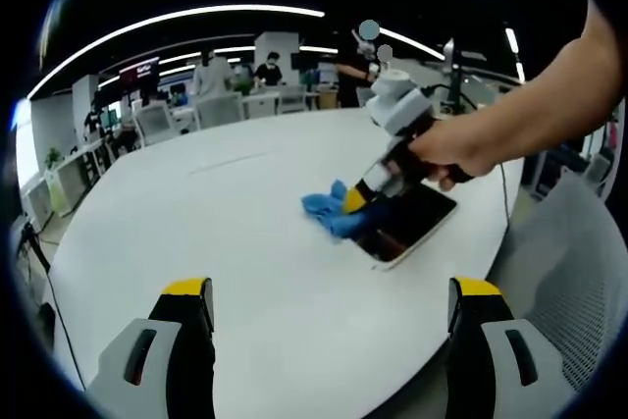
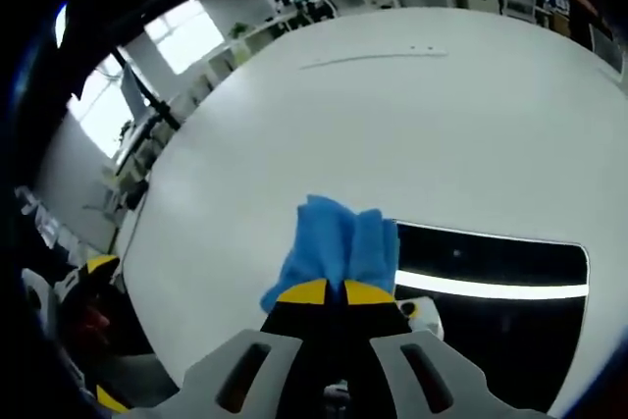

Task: Wipe the mirror surface with the cleaning cloth until all visible marks leave the cleaned area.

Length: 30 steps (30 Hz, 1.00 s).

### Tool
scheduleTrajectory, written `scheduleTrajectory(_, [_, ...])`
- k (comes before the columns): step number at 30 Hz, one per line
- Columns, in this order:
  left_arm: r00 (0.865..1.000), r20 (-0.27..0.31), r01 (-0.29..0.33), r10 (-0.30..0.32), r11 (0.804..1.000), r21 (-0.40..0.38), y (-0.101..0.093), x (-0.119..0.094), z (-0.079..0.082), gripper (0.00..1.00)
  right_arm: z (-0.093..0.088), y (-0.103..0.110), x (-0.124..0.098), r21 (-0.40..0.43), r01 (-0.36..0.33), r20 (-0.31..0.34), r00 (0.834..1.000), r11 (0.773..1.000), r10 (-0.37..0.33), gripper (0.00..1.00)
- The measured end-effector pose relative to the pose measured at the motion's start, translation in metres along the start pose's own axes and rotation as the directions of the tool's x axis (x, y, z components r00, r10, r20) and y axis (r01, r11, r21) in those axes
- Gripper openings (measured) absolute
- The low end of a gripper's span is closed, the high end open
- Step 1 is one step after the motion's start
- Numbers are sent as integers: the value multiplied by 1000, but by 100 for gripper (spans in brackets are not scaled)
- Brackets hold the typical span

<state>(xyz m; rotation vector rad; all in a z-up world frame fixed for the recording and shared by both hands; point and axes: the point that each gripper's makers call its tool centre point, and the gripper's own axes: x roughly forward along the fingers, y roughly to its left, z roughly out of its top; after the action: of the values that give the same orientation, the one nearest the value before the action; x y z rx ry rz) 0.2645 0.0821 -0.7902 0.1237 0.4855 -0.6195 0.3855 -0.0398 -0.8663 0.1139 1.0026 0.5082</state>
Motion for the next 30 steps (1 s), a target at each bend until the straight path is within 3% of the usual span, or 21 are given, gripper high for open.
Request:
scheduleTrajectory(7, [1000, 5, 0, 0, 1000, 4, 0, 0, 1, 100, -9, 4, -5, -23, 3, -5, 1000, 1000, -3, 0])
scheduleTrajectory(21, [1000, 7, -5, 5, 1000, -3, 1, 0, 1, 100, -10, 5, -5, -119, 0, 12, 1000, 993, 2, 0])
scheduleTrajectory(25, [1000, 7, -8, 8, 1000, -4, 2, -1, 0, 99, -10, 2, -6, -85, -22, 15, 1000, 996, 24, 0])
scheduleTrajectory(30, [1000, 10, -19, 19, 1000, -5, 4, -2, 1, 99, -10, -1, -8, -125, -12, 14, 1000, 992, 14, 0])
